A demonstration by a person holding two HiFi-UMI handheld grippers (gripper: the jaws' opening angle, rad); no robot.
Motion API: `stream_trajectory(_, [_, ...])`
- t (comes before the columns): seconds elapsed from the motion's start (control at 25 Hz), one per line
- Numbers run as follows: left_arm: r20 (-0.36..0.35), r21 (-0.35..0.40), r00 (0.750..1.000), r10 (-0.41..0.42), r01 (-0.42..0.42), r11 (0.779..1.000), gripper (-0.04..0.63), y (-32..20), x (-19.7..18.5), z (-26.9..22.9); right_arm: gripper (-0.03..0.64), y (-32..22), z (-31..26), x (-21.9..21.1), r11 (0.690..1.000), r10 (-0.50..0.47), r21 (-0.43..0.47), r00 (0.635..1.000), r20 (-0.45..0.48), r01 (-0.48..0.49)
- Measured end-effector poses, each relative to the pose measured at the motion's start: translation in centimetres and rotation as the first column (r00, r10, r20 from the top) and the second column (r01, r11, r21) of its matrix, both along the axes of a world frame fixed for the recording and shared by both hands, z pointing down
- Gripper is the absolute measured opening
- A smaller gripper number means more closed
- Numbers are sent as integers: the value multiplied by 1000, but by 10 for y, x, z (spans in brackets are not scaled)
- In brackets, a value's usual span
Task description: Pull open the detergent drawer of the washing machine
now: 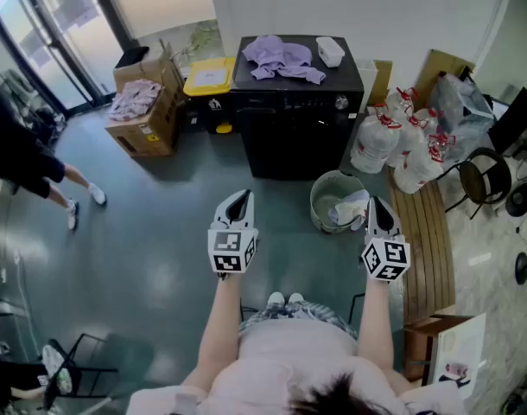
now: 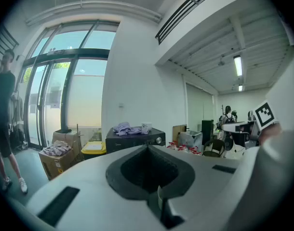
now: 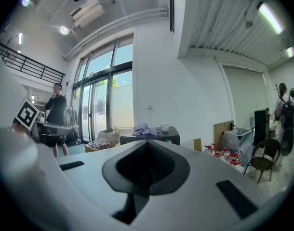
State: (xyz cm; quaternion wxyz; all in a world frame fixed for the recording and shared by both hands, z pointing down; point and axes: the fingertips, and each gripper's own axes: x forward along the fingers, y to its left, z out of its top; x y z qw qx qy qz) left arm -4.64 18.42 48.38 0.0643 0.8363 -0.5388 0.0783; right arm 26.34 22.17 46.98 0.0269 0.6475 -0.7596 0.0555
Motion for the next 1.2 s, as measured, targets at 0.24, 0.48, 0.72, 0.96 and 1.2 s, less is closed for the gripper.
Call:
stream_trajectory(0.24, [2,-5,1000,13,-13,1000,26,5,2,2,15,6,0,-6,1000,-7,0,1000,-5,7])
stream_trajectory(0.48, [1,-13,1000,20,-20,1000,26,5,4,6,14,7,0,-9,1000,-18,2,1000,14,18])
stream_trajectory(0.72, [-7,-8,1000,10,-10,1000,26,4,1,5,15,7,1,-12,1000,-16,0,1000,22,16])
stream_trajectory(0.96, [-33,-27,999,17,-18,999,26,4,1,13,15,6,8,-17,1000,-26,-17,999,31,26])
stream_trajectory(1.2, [-57,-41,998,41,-44,998,28,9,3,15,15,8,9,-18,999,-37,-23,998,42,38])
